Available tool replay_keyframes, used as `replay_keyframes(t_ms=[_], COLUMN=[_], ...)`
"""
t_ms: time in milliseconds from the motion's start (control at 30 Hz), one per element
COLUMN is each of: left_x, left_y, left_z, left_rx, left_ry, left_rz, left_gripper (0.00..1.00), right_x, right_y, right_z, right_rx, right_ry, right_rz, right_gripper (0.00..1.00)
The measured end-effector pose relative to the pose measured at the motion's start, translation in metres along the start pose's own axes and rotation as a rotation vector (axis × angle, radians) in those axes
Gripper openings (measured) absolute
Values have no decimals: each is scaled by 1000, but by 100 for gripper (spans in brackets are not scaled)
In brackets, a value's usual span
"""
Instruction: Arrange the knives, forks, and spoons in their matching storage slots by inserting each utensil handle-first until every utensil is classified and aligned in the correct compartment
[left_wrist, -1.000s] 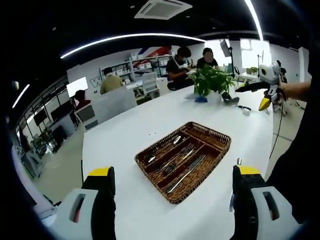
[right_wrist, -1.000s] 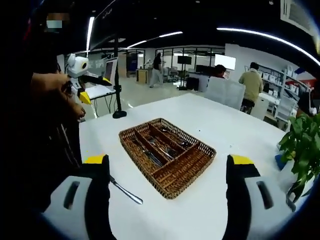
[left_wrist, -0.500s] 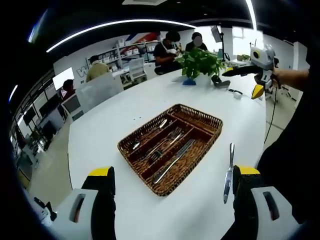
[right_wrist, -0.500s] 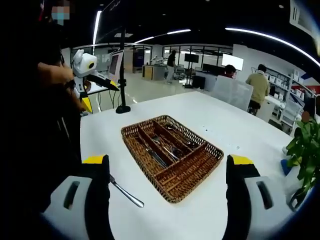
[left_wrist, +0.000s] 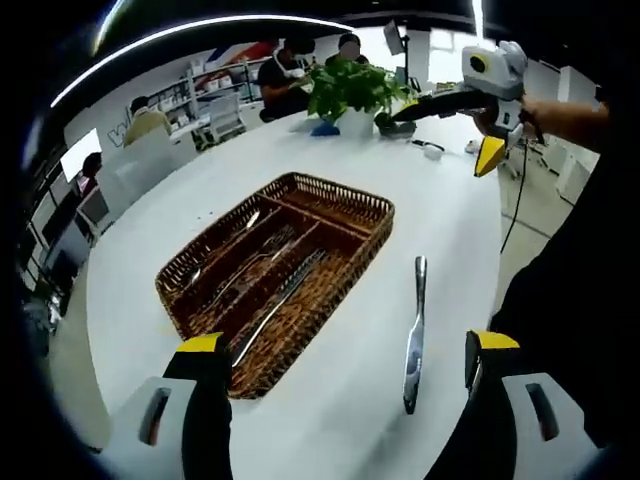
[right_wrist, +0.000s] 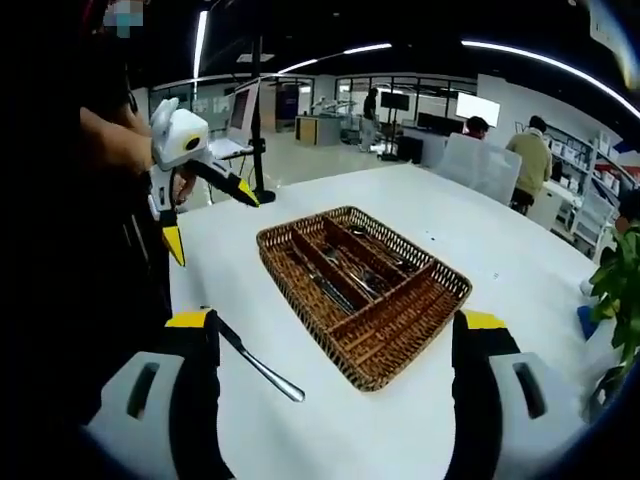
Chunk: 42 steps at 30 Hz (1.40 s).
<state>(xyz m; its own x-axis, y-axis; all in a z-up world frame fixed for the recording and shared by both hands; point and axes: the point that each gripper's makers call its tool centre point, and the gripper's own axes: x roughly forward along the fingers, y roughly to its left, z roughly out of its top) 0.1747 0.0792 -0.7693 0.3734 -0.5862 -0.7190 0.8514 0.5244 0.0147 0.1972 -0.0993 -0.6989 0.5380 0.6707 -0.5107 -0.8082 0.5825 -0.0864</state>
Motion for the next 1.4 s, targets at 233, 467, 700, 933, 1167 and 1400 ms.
replay_keyframes(t_ms=[233, 467, 700, 933, 1167, 1400], left_x=[33, 56, 60, 62, 64, 61], left_y=[-32, -44, -46, -59, -58, -48], left_z=[-35, -59, -74, -77, -84, -85], left_rx=[94, 123, 208, 236, 251, 249], left_ry=[140, 187, 224, 239, 264, 260], left_rz=[-101, -125, -111, -171, -177, -168], left_gripper=[95, 77, 43, 31, 30, 16], right_x=[-1, 0, -3, 0, 6, 10], right_y=[9, 18, 17, 19, 26, 34], right_z=[-1, -6, -8, -10, -14, -19], right_rx=[25, 25, 36, 40, 19, 5], right_ry=[-24, -11, -9, -2, 22, 45], right_rz=[8, 16, 8, 14, 35, 60], right_gripper=[100, 99, 98, 98, 97, 93])
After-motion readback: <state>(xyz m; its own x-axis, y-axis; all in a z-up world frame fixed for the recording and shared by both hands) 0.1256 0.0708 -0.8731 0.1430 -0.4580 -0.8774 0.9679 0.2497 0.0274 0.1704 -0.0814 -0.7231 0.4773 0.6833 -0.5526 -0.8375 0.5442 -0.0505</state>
